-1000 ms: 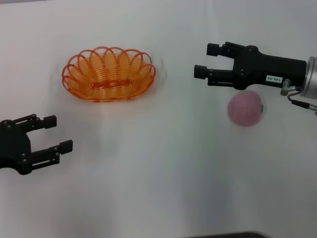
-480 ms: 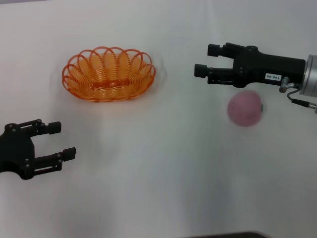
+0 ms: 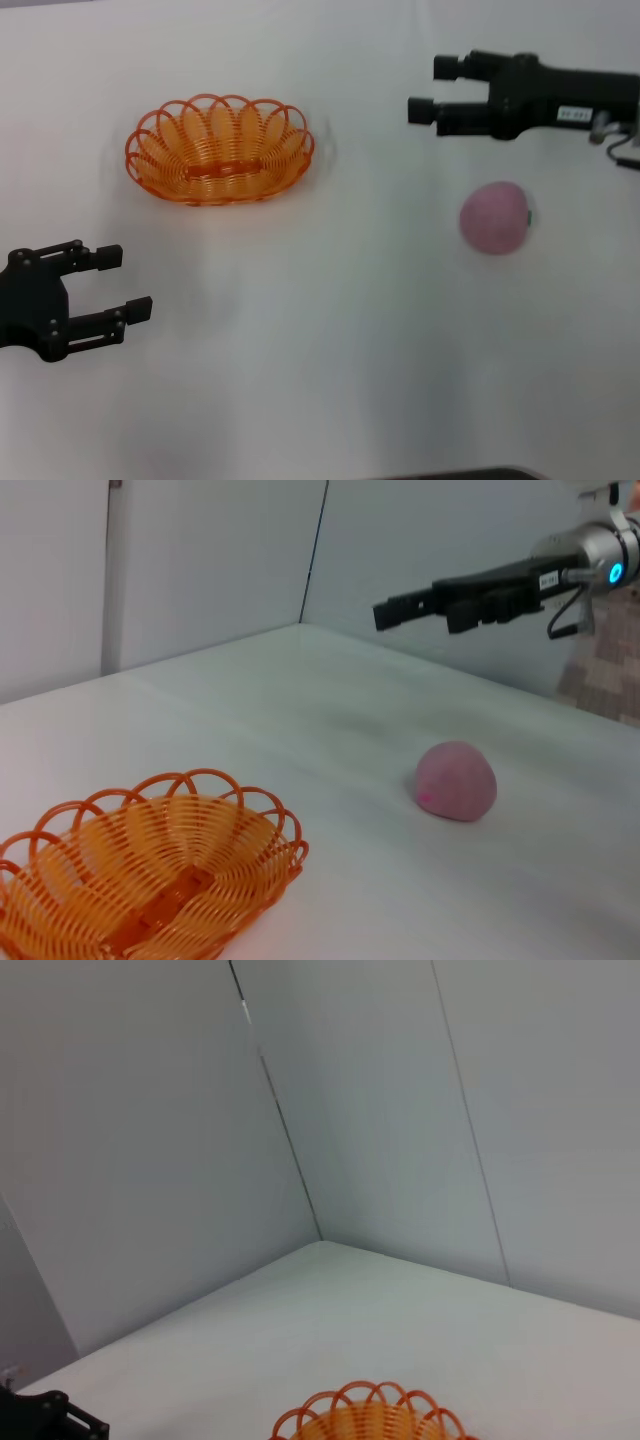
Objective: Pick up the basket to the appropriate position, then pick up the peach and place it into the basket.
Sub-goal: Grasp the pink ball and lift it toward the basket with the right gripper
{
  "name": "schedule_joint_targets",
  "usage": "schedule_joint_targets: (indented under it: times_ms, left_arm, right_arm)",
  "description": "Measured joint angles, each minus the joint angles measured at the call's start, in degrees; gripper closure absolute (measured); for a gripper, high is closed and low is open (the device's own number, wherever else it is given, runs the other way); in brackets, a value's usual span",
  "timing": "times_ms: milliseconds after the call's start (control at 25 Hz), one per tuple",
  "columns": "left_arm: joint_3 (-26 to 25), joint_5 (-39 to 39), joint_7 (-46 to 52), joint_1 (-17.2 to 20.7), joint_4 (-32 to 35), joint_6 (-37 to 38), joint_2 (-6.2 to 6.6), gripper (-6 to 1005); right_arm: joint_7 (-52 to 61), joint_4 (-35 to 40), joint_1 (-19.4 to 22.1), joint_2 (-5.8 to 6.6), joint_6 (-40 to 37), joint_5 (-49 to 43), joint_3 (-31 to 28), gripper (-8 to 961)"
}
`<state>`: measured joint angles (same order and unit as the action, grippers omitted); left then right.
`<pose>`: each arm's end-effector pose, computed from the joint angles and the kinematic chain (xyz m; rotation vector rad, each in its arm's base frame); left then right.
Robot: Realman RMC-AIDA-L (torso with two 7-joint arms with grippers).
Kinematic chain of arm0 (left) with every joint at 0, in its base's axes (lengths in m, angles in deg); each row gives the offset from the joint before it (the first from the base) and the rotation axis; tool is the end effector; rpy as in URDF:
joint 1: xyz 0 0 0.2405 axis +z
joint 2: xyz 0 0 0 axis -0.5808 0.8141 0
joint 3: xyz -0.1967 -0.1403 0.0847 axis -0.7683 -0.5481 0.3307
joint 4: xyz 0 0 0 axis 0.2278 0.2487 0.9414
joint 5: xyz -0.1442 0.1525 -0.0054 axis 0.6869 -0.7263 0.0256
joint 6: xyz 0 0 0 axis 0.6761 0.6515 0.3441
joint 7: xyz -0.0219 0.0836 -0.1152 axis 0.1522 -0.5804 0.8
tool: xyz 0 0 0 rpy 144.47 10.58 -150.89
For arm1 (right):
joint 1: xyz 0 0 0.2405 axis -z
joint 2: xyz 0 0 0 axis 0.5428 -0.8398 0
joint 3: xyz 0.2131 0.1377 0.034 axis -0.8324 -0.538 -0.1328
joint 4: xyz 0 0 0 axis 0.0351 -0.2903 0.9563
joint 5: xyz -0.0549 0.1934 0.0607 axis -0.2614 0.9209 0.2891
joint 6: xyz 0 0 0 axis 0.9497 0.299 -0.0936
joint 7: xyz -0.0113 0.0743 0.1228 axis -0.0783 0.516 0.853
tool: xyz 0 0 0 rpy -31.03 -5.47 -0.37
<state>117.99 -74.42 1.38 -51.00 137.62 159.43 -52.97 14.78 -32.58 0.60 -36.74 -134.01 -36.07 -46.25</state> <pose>-0.3126 0.2430 0.0242 -2.7367 -0.6166 -0.5535 0.2616 0.3408 0.0237 -2.6099 0.7331 0.8032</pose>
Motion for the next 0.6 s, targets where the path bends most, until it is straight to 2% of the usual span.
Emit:
schedule_joint_targets:
  times_ms: [360, 600]
  left_arm:
    - [-0.13, 0.19, 0.20, 0.18, 0.00, 0.09, -0.13, 263]
    - [-0.21, 0.25, 0.37, 0.02, 0.00, 0.15, -0.09, 263]
  right_arm:
    - [10.39, 12.40, -0.05, 1.95, -6.58, 0.05, 1.74, 39]
    - [11.79, 14.55, 0.03, 2.69, -7.36, 0.15, 1.37, 38]
